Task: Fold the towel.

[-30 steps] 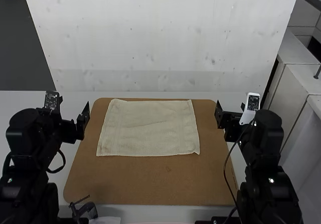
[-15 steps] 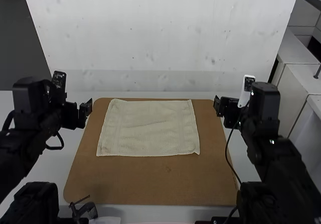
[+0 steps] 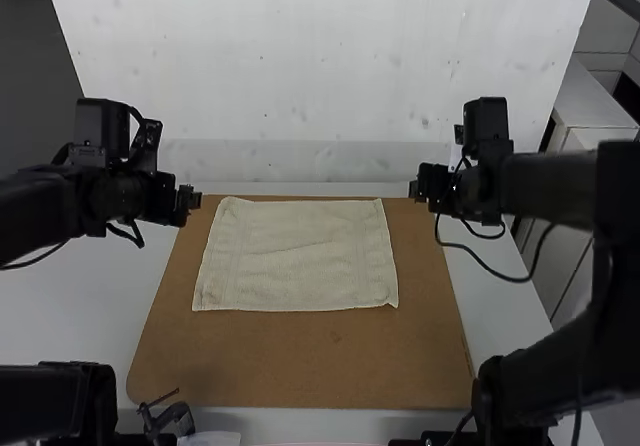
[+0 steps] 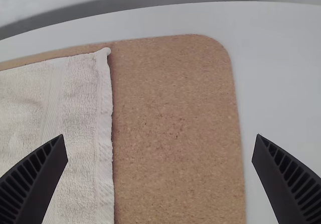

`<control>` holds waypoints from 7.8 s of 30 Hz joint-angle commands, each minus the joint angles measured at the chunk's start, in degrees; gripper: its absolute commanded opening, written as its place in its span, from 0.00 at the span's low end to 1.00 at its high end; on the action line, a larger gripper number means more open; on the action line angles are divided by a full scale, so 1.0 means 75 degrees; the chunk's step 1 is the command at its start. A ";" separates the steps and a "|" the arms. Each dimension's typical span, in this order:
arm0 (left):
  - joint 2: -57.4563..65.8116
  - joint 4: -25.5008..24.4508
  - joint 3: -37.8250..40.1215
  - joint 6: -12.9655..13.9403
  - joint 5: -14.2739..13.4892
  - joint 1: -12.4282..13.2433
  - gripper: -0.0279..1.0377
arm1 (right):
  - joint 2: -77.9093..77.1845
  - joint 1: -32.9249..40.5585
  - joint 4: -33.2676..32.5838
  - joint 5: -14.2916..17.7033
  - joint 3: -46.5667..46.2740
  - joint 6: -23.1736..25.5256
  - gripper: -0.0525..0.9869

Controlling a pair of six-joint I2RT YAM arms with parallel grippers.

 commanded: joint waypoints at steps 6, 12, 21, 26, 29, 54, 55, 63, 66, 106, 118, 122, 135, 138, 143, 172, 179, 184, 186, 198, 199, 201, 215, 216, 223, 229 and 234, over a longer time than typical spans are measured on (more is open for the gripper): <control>0.0942 0.0141 0.0586 0.0006 0.0251 -0.0009 0.95 | 0.2264 0.0639 -0.0357 -0.0001 0.1509 0.0000 0.97; 0.1177 0.0317 0.0715 0.0017 0.0251 0.0155 0.95 | 0.3611 0.1120 -0.0381 0.0678 0.2400 0.0023 0.97; 0.1446 0.0598 0.0715 0.0041 0.0216 0.0331 0.95 | 0.5229 0.1671 -0.0439 0.1217 0.3607 0.0340 0.97; 0.1587 0.0645 0.0703 0.0052 0.0239 0.0331 0.95 | 0.5803 0.1776 -0.0439 0.1311 0.4099 0.0715 0.97; 0.1681 0.0715 0.0692 0.0052 0.0239 0.0342 0.95 | 0.6131 0.1823 -0.0404 0.1440 0.4345 0.0832 0.97; 0.4610 0.1231 0.1852 -0.0311 0.0005 -0.0337 0.94 | 0.7186 0.2034 -0.0838 0.1768 0.4943 0.0949 0.07; 0.4728 0.1231 0.1992 -0.0323 -0.0066 -0.0396 0.94 | 0.7197 0.2046 -0.0838 0.1768 0.4931 0.0949 0.07; 0.6204 0.1324 0.3235 -0.0721 -0.0312 -0.0630 0.92 | 0.7279 0.2057 -0.0779 0.1780 0.4943 0.0937 0.07; 0.6638 0.1606 0.3528 -0.0744 -0.0534 -0.0642 0.92 | 0.7279 0.2093 -0.0779 0.1780 0.4943 0.0925 0.07; 0.6216 -0.0140 0.4735 -0.1717 0.0157 -0.1052 0.04 | 0.6354 0.2163 0.0088 0.1838 0.4872 0.0937 0.07; 0.5255 -0.0140 0.4617 -0.1752 -0.0054 -0.1263 0.04 | 0.4783 0.1999 0.1483 0.1780 0.3794 0.1031 0.07; 0.5126 -0.0058 0.4430 -0.1717 -0.0323 -0.1369 0.04 | 0.4467 0.1917 0.1565 0.1674 0.3583 0.1019 0.07; 0.4001 0.0106 0.3563 -0.1612 -0.0523 -0.1205 0.04 | 0.4010 0.1776 0.1565 0.1381 0.2787 0.0527 0.07; 0.3579 0.0106 0.3246 -0.1612 -0.0523 -0.1240 0.04 | 0.3811 0.1858 0.1483 0.1381 0.2646 0.0468 0.07; 0.2993 0.0106 0.2508 -0.1600 -0.0476 -0.1205 0.04 | 0.3424 0.1893 0.1084 0.1370 0.2482 0.0258 0.07; 0.0802 -0.0504 0.0188 -0.0569 -0.0546 -0.1908 0.04 | 0.0940 0.2245 -0.1037 0.0960 0.0665 -0.0340 0.07; 0.0837 -0.0726 0.0141 -0.0569 -0.0804 -0.1931 0.04 | 0.1150 0.2327 -0.1037 0.0983 0.0478 -0.0305 0.07; 0.1470 -0.0199 0.0176 -0.0545 -0.0956 -0.1908 0.04 | 0.1678 0.2245 -0.0510 0.1077 0.0478 -0.0282 0.07; 0.1657 0.0235 0.0176 -0.0545 -0.0956 -0.1884 0.04 | 0.1912 0.2210 -0.0240 0.1159 0.0525 -0.0282 0.07; 0.3157 0.1582 0.0270 -0.0498 -0.0968 -0.1790 0.04 | 0.3096 0.1999 0.0299 0.1288 0.1275 -0.0176 0.07; 0.3216 0.1582 0.0258 -0.0451 -0.0968 -0.1790 0.04 | 0.3166 0.1975 0.0369 0.1288 0.1322 -0.0164 0.07; 0.3298 0.1582 0.0258 -0.0428 -0.0956 -0.1790 0.04 | 0.3307 0.1964 0.0416 0.1288 0.1427 -0.0164 0.07; 0.3954 0.1617 0.0574 -0.0498 -0.1038 -0.2119 0.04 | 0.3600 0.1682 0.0393 0.1311 0.1556 -0.0200 0.07; 0.3966 0.1617 0.0574 -0.0534 -0.1038 -0.2165 0.04 | 0.3588 0.1659 0.0393 0.1299 0.1556 -0.0200 0.07; 0.4048 0.1606 0.0739 -0.0604 -0.1085 -0.2142 0.49 | 0.3494 0.1624 0.0393 0.1288 0.1486 -0.0141 0.47; 0.3919 0.1266 0.0973 -0.0170 -0.1050 -0.1322 0.96 | 0.3014 0.1577 0.0194 0.1241 0.1345 0.0047 0.70; 0.3462 0.1289 0.0985 -0.0182 -0.0663 -0.0607 0.96 | 0.2721 0.1507 -0.0135 0.1088 0.1263 0.0199 0.70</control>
